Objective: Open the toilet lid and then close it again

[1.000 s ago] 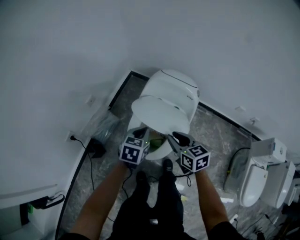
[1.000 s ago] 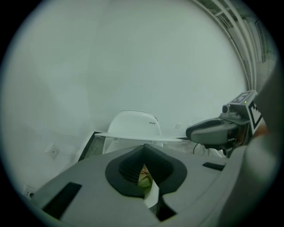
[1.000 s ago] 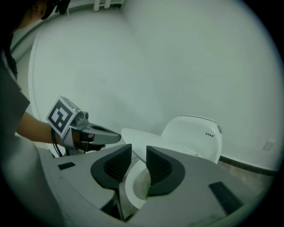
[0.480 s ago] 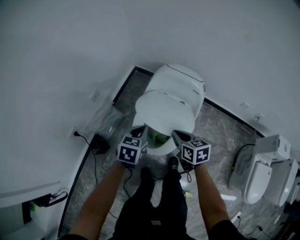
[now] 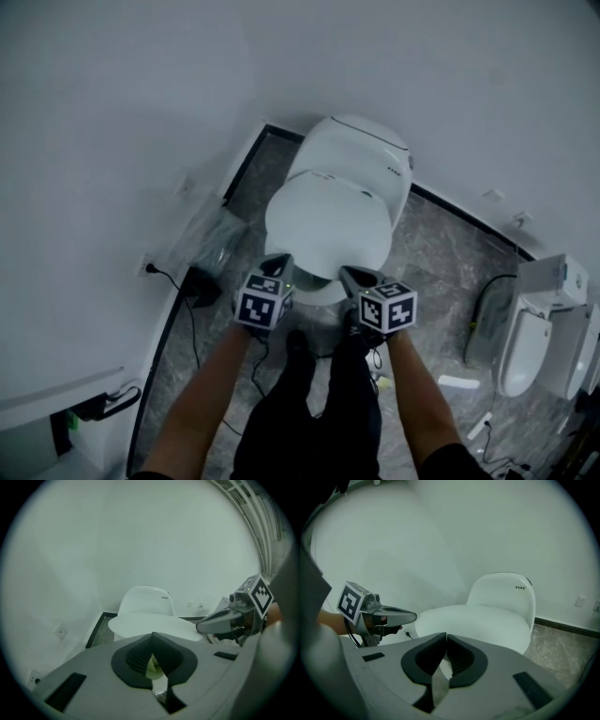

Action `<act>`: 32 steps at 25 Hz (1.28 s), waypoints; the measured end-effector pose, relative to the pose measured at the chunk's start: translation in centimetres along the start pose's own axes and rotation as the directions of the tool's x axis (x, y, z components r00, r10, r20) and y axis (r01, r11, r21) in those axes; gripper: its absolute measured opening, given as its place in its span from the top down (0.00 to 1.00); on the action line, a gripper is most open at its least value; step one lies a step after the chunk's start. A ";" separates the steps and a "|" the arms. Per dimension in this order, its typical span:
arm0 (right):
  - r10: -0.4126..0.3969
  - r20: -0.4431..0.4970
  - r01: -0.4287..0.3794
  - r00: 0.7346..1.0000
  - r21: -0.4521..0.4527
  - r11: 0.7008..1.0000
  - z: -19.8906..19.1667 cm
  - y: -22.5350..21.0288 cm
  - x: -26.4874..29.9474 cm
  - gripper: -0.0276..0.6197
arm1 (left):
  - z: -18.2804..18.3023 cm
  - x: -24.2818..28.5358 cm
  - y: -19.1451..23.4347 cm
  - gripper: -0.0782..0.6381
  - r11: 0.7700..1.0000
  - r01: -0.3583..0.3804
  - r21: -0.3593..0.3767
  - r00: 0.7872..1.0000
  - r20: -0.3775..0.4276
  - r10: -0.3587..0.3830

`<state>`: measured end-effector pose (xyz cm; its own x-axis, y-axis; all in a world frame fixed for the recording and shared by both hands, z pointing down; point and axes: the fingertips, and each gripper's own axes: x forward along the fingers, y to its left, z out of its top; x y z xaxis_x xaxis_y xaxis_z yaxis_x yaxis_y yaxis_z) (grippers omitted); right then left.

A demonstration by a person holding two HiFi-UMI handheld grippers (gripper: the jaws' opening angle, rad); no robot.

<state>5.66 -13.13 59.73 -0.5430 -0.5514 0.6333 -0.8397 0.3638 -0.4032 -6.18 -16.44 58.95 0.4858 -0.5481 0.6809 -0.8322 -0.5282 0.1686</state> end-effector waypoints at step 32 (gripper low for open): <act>0.001 -0.153 0.010 0.988 0.072 0.997 -10.8 -0.4 5.8 0.94 | -13.1 3.5 1.5 0.88 0.998 -0.022 -0.063 0.987 -0.159 0.011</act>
<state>2.89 -8.33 70.72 -0.5364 -0.4292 0.7266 -0.8434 0.3030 -0.4437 -9.22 -10.64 70.93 0.4275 -0.4439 0.7875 -0.8579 -0.4739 0.1986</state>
